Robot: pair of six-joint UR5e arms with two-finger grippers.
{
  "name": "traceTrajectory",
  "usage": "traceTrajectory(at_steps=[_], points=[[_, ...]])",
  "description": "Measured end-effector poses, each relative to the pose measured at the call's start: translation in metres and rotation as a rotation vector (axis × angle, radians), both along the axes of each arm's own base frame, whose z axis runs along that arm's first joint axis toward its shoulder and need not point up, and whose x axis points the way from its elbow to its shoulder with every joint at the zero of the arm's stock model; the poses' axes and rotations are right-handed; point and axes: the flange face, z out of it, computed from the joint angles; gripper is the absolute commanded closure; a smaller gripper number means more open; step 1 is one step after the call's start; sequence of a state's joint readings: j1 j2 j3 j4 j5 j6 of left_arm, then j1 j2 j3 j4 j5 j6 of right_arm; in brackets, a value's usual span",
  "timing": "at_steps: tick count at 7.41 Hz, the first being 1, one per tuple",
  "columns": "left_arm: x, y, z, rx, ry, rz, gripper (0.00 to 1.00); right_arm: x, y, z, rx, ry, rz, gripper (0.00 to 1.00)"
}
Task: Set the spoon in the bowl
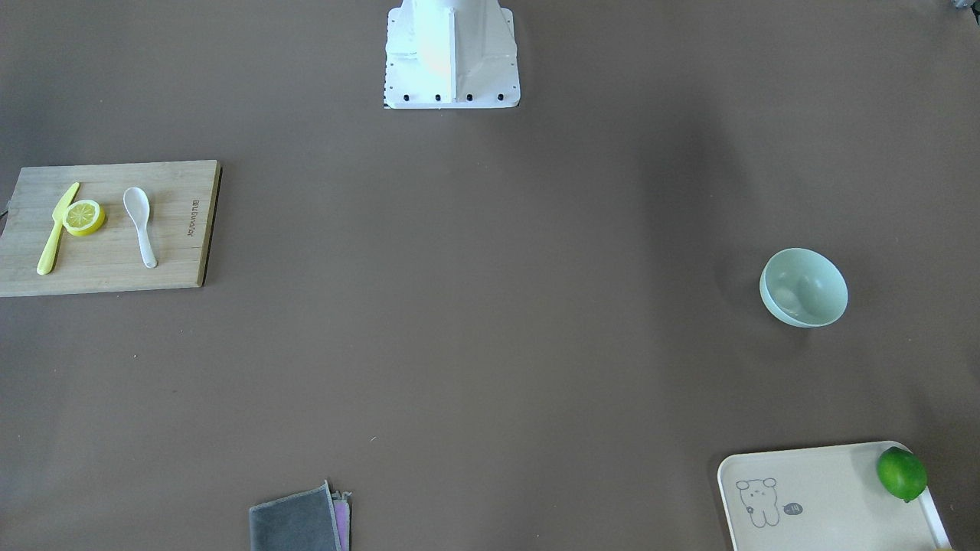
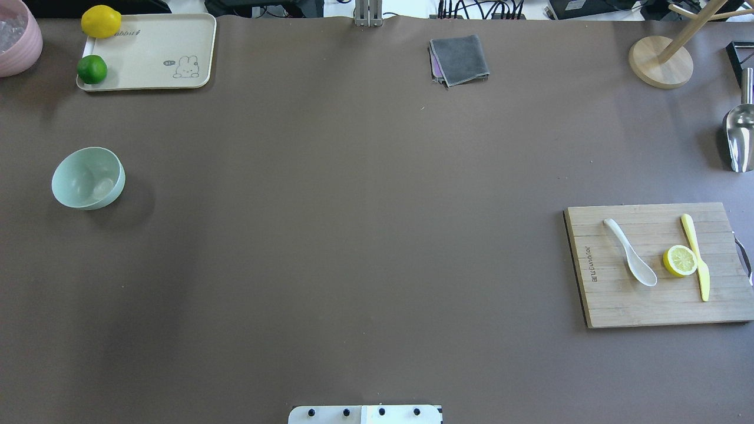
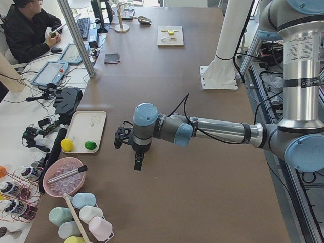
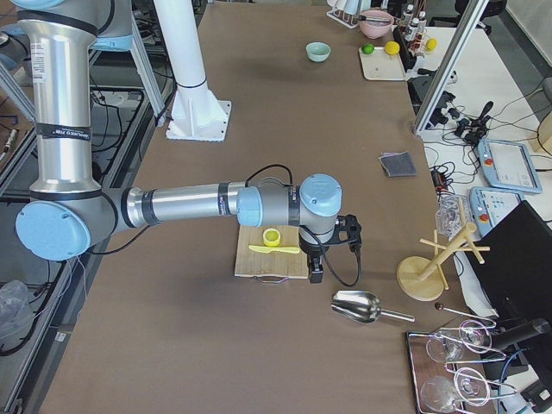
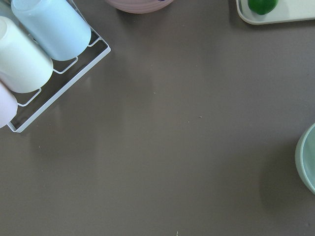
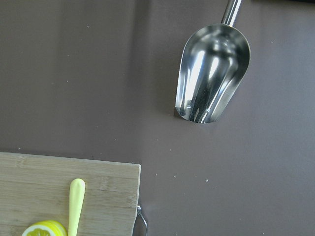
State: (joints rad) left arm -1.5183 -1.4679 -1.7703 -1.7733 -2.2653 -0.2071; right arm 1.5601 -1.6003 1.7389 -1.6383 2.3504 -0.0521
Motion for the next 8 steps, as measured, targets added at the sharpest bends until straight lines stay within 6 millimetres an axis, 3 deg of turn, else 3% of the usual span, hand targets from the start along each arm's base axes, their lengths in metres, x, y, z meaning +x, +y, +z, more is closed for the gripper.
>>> traceTrajectory(at_steps=[8], points=[[0.0008,-0.0006,-0.0025,0.01,0.004,0.002,0.02,-0.0048,-0.0035,-0.0049,0.004,-0.022,-0.005,0.0]])
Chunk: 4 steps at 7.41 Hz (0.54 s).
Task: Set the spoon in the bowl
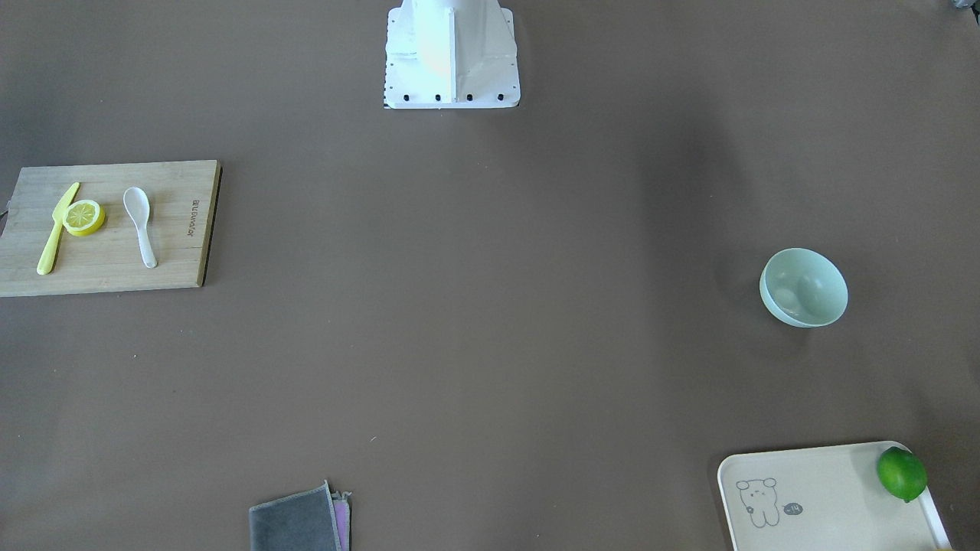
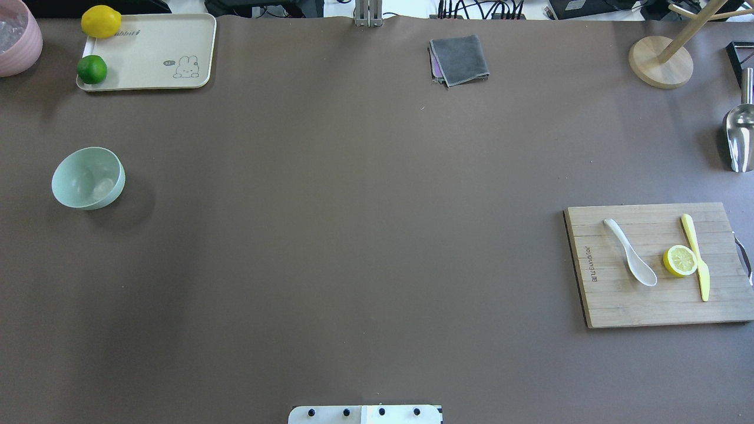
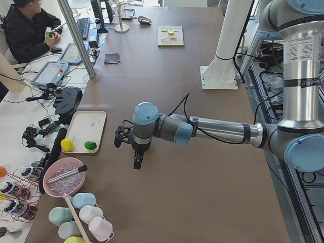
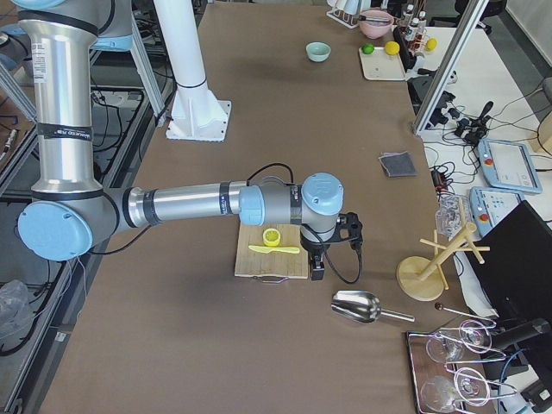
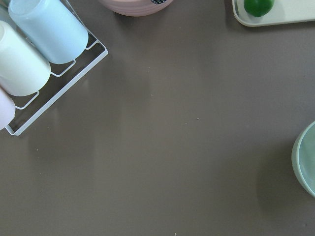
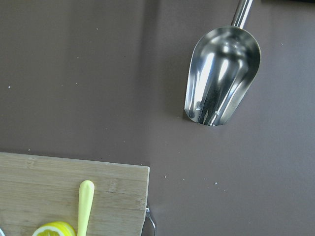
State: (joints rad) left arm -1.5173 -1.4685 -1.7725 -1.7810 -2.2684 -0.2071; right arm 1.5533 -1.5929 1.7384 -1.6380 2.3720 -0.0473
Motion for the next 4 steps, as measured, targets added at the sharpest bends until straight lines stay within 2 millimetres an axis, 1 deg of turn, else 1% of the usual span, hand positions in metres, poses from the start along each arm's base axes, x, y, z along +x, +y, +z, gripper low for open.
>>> traceTrajectory(at_steps=[2,3,4], points=[[0.004,-0.004,-0.008,0.034,0.031,0.018,0.02,-0.005,-0.01,-0.011,0.023,-0.01,-0.011,0.0],[0.011,-0.008,-0.015,0.09,0.046,0.035,0.02,-0.012,-0.017,-0.018,0.038,-0.011,-0.024,0.0],[0.023,-0.012,-0.022,0.146,0.06,0.051,0.02,-0.016,-0.025,-0.027,0.055,-0.013,-0.032,0.0]])
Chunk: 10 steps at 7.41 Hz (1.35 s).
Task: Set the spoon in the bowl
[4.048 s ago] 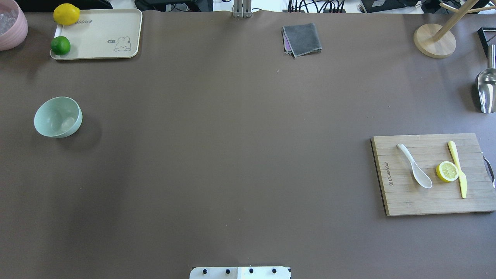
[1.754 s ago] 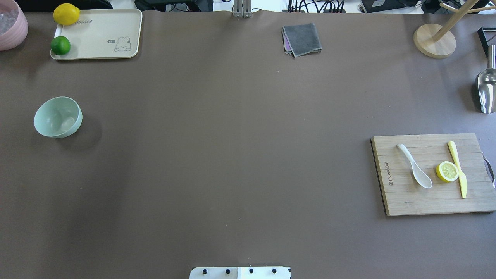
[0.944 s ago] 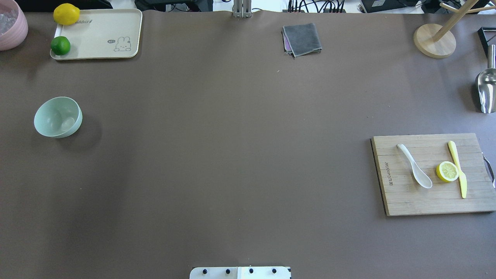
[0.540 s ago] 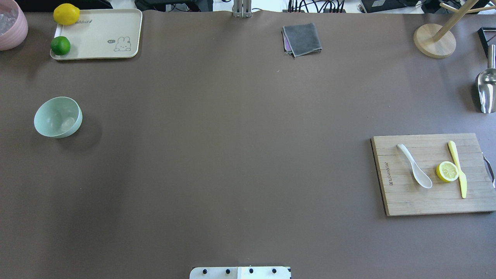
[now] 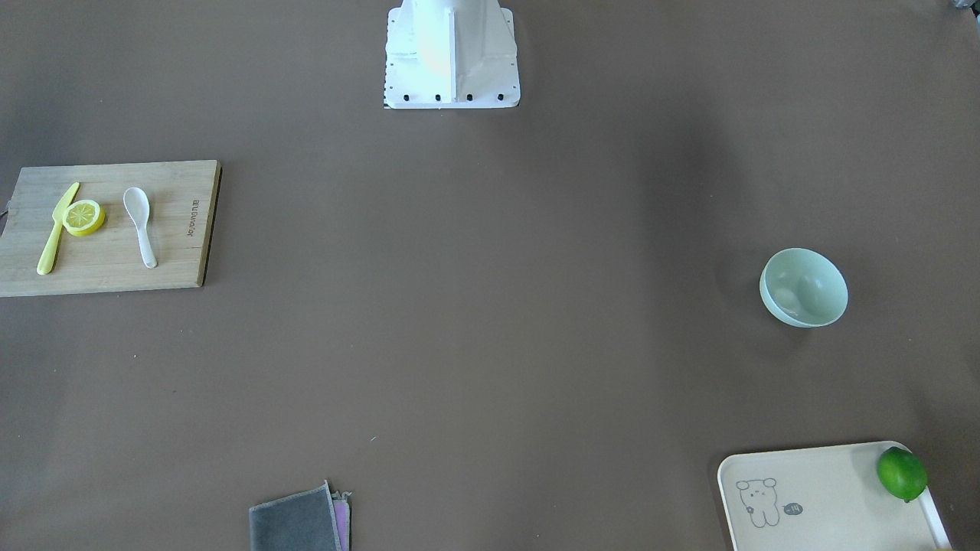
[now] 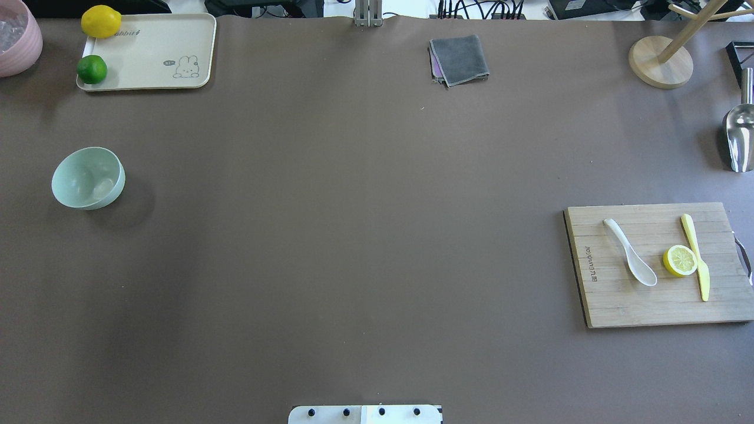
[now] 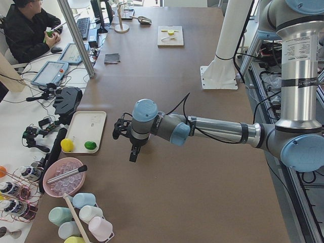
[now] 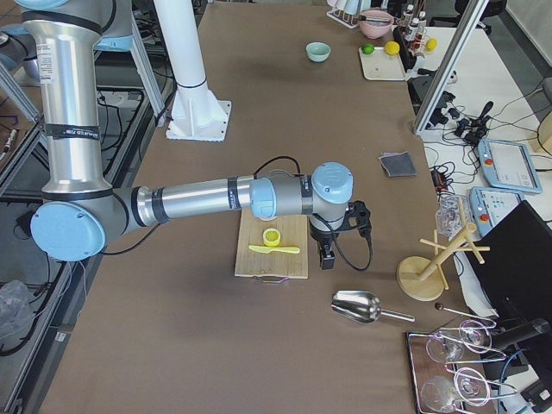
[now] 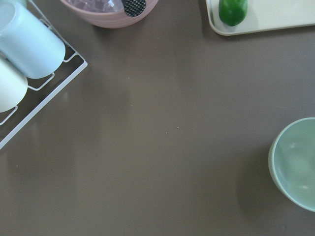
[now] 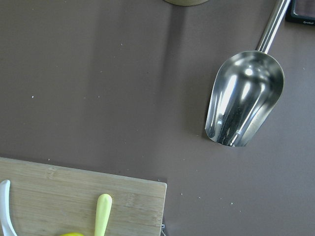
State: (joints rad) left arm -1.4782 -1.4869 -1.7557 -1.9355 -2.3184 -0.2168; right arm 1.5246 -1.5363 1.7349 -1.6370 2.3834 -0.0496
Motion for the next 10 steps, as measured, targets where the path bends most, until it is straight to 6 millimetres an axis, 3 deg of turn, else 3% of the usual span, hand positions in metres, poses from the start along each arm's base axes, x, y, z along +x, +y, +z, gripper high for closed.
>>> traceTrajectory(at_steps=[3,5,9,10], points=[[0.07,-0.022,-0.03,0.03,0.071,0.034,0.02,-0.02,-0.014,-0.02,0.035,-0.019,-0.037,0.0],[0.11,-0.031,-0.01,-0.004,0.112,0.033,0.02,-0.031,-0.016,-0.025,0.044,-0.023,-0.057,0.0],[0.186,-0.029,0.038,-0.019,0.122,0.01,0.02,-0.057,-0.016,-0.03,0.021,-0.043,-0.079,0.0],[0.197,-0.028,0.044,-0.027,0.118,0.021,0.14,-0.07,-0.017,-0.032,0.027,-0.048,-0.085,0.0]])
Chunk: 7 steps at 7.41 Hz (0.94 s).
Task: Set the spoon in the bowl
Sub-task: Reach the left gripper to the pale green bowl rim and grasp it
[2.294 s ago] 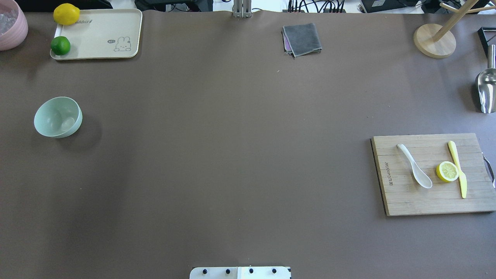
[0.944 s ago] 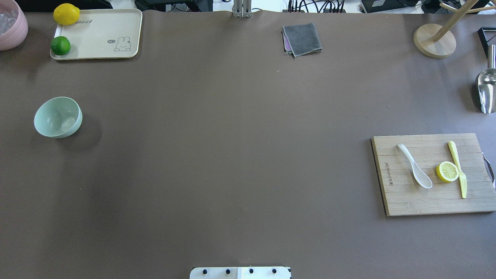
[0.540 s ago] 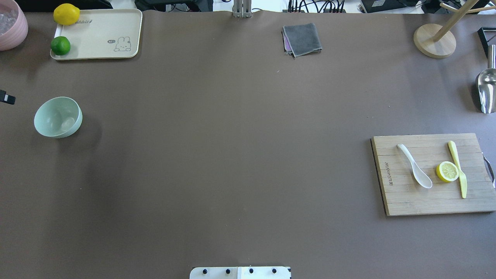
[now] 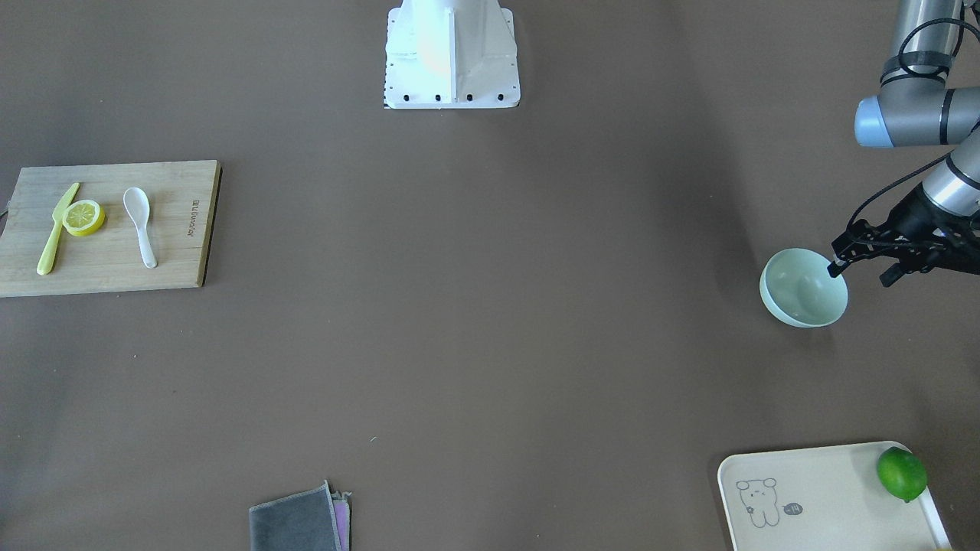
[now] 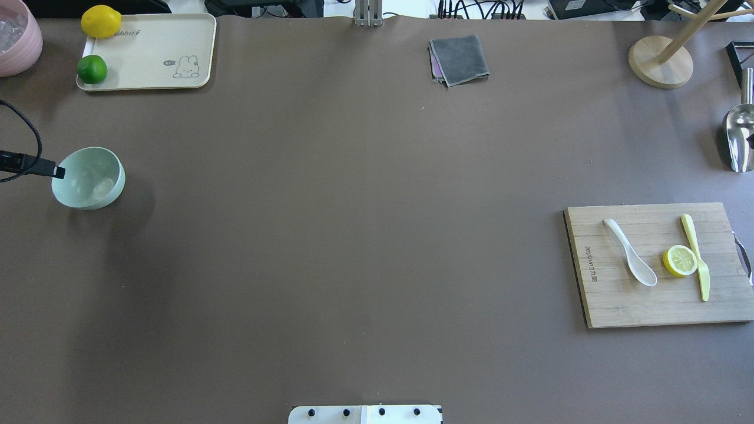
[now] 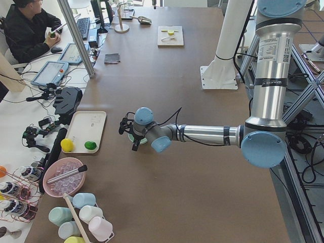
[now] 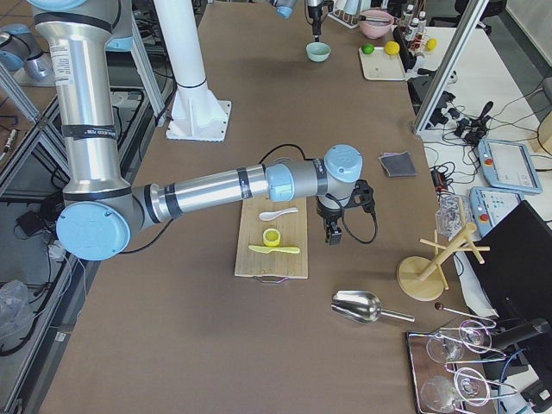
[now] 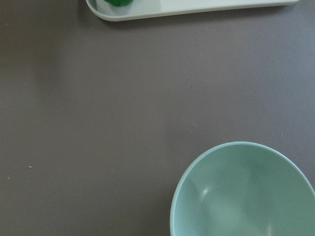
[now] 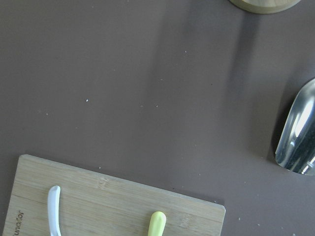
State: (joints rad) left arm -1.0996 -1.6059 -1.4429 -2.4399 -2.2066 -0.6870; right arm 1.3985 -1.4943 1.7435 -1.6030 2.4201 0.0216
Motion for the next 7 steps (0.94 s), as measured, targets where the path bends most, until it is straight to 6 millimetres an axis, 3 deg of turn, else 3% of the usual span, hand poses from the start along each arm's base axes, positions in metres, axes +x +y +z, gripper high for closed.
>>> traceTrajectory(at_steps=[1,2,3,7], points=[[0.01,0.0,0.003,-0.007,-0.002,0.013,0.6,-0.018,-0.001,-0.004,0.01,-0.01,0.003,0.0],[0.015,0.0,0.004,-0.011,-0.003,0.022,0.89,-0.035,0.0,-0.008,0.015,-0.022,0.012,0.0],[0.018,-0.001,0.005,-0.012,-0.003,0.027,1.0,-0.045,0.001,-0.01,0.02,-0.03,0.014,0.0],[0.02,0.001,0.002,-0.011,0.007,0.033,1.0,-0.063,0.001,-0.017,0.036,-0.039,-0.005,0.0]])
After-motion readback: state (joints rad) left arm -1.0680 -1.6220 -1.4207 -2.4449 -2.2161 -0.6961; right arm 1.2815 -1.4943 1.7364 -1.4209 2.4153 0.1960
